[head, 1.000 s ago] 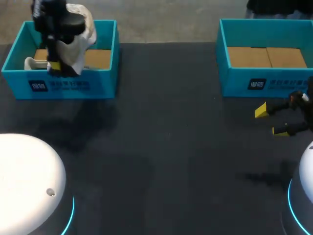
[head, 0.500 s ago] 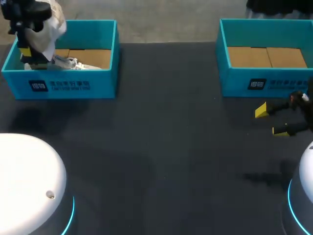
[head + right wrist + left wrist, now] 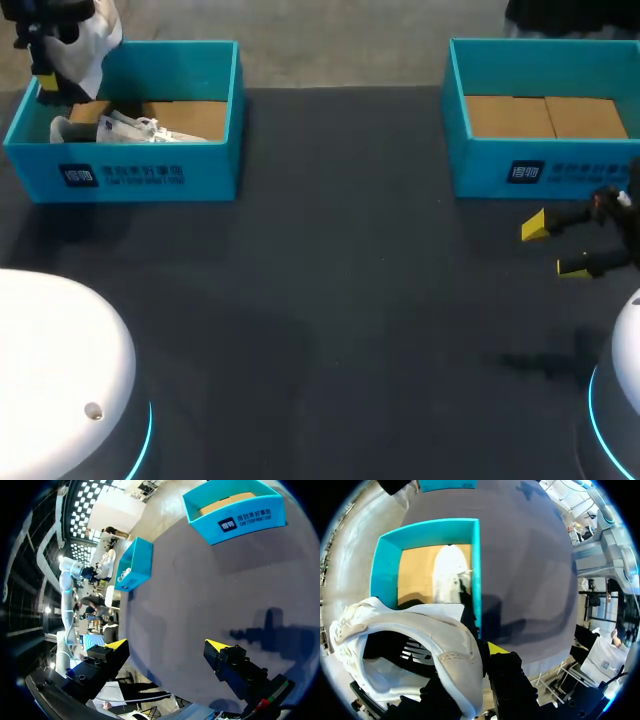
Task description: Take the shoe out of the shoebox, open the shoe tongue, remove and reinsert the insole, then place the shoe into the shoebox
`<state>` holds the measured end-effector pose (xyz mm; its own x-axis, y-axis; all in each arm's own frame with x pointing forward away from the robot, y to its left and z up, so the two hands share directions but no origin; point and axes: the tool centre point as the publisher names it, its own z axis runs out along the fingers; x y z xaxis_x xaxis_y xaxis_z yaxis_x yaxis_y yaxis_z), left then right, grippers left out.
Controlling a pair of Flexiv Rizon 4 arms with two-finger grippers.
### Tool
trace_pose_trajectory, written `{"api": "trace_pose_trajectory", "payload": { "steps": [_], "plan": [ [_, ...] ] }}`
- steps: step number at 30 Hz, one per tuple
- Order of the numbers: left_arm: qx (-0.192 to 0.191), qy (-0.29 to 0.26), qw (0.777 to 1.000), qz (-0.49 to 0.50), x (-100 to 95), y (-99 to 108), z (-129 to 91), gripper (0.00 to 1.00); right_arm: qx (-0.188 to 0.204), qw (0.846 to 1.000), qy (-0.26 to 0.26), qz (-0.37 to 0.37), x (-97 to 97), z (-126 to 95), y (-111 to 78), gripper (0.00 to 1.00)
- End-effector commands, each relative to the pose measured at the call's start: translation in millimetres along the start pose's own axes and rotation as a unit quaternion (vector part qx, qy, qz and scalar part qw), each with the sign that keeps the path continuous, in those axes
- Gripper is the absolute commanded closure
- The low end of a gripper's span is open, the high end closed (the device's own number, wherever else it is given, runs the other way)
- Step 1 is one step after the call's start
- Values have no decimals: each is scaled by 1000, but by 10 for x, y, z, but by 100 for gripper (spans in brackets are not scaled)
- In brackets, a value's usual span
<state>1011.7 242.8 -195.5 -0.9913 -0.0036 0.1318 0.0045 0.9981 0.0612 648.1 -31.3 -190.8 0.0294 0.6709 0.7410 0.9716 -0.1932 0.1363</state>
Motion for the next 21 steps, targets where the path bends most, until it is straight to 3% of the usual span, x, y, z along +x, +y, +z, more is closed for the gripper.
{"api": "trace_pose_trajectory", "payload": {
  "steps": [1,13,21],
  "plan": [
    [1,45,999,-5,-400,50,-17,100,-87,996,-2,1,9,-53,-108,0],
    [-22,44,999,2,-841,82,-4,100,-87,996,-2,1,9,-53,-108,0],
    [-12,44,999,-11,-857,109,-10,100,-87,996,-2,1,9,-53,-108,0]
  ]
}}
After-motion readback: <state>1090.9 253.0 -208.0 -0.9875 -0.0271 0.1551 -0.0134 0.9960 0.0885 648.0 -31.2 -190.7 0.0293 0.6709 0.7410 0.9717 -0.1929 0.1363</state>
